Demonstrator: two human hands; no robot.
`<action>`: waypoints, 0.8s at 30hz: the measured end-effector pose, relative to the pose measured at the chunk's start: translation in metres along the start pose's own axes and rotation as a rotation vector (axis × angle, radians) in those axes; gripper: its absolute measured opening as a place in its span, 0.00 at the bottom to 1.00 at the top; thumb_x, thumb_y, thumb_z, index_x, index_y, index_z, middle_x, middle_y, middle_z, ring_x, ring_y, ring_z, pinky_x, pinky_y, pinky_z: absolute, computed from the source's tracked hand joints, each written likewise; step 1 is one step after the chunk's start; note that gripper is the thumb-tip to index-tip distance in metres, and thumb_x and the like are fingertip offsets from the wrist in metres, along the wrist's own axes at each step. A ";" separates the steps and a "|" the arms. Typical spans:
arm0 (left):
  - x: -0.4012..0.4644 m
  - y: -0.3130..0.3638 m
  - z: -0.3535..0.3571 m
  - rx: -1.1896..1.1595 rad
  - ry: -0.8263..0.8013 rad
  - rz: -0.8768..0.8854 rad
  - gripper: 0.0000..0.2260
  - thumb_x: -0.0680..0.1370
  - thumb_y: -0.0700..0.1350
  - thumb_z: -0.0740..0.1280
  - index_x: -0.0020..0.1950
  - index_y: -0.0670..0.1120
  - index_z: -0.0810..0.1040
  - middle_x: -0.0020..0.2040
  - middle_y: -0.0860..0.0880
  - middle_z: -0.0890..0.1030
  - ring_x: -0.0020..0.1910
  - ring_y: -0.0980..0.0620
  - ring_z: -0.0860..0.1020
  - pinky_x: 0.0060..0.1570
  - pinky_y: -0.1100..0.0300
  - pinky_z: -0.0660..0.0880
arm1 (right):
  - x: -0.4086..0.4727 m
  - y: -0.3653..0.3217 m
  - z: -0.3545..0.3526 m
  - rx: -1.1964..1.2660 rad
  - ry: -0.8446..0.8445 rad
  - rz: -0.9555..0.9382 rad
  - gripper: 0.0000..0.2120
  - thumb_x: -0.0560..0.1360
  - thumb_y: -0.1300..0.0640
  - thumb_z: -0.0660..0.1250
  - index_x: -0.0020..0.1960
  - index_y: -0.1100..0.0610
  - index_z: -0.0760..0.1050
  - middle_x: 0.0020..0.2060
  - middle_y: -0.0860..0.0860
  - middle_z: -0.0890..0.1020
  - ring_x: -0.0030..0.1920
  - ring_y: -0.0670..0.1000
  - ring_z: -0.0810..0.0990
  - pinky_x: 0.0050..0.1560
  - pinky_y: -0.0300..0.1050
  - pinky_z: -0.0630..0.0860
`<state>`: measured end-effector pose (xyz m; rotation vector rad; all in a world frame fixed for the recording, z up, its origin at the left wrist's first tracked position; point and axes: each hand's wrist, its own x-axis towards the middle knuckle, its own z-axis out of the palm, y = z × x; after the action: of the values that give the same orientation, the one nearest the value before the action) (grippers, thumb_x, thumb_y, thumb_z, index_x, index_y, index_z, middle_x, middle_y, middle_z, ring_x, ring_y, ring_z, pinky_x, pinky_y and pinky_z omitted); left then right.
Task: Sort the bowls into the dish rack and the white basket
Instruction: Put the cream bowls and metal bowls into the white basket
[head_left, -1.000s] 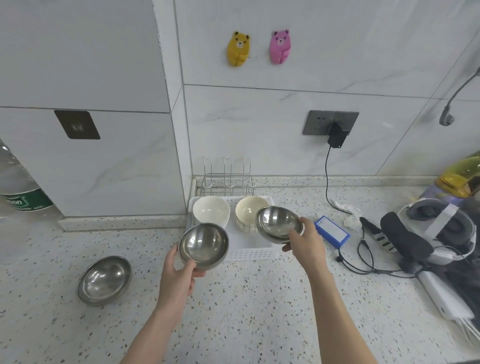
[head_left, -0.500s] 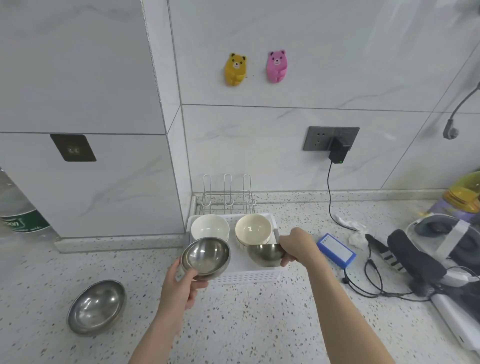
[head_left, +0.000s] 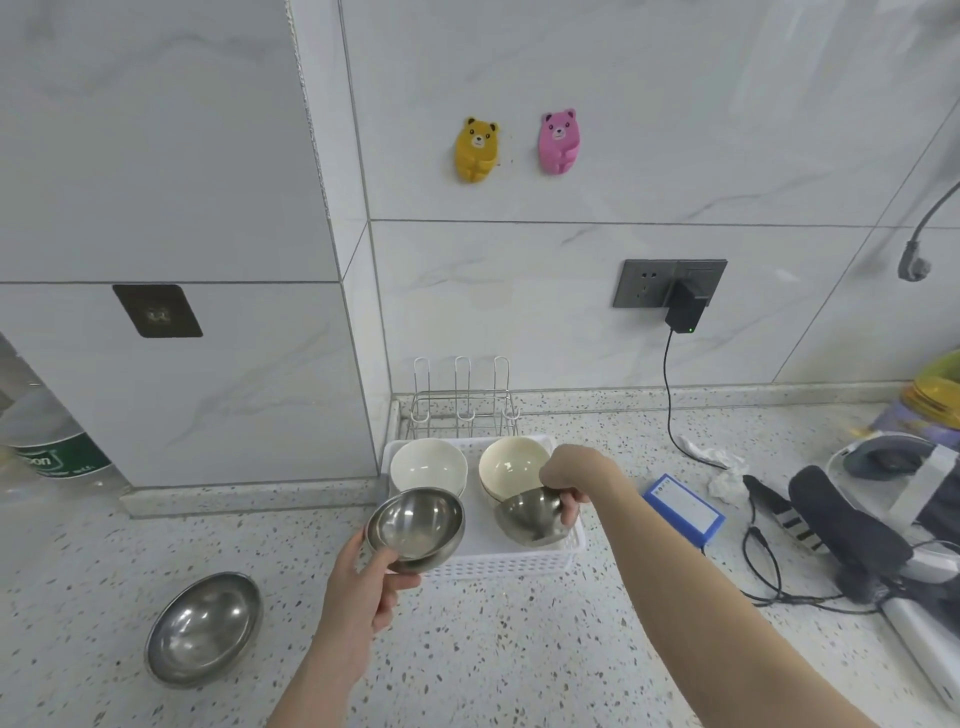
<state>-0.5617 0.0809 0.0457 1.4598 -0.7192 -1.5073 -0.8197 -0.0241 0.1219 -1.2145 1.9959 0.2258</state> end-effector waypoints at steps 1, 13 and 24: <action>0.001 0.001 0.000 -0.004 0.006 -0.008 0.20 0.79 0.44 0.69 0.70 0.53 0.71 0.40 0.34 0.85 0.23 0.55 0.73 0.18 0.66 0.61 | 0.003 -0.001 0.003 0.014 0.005 0.008 0.10 0.78 0.62 0.51 0.41 0.62 0.67 0.14 0.52 0.71 0.12 0.45 0.63 0.16 0.31 0.58; 0.002 0.005 0.002 -0.029 -0.023 -0.033 0.22 0.77 0.41 0.70 0.70 0.51 0.71 0.41 0.36 0.84 0.30 0.51 0.77 0.17 0.66 0.61 | 0.020 0.008 0.052 0.133 0.177 -0.003 0.06 0.76 0.64 0.58 0.40 0.63 0.65 0.24 0.53 0.80 0.15 0.45 0.74 0.16 0.30 0.64; 0.002 0.007 -0.001 0.035 -0.048 -0.026 0.18 0.78 0.40 0.68 0.68 0.45 0.72 0.46 0.30 0.84 0.21 0.56 0.73 0.16 0.66 0.60 | 0.012 0.022 0.063 0.226 0.083 -0.037 0.09 0.79 0.63 0.55 0.41 0.62 0.69 0.21 0.52 0.77 0.19 0.46 0.75 0.19 0.36 0.68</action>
<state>-0.5589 0.0767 0.0507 1.4682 -0.7612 -1.5610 -0.8081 0.0112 0.0652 -1.1305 2.0058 -0.0685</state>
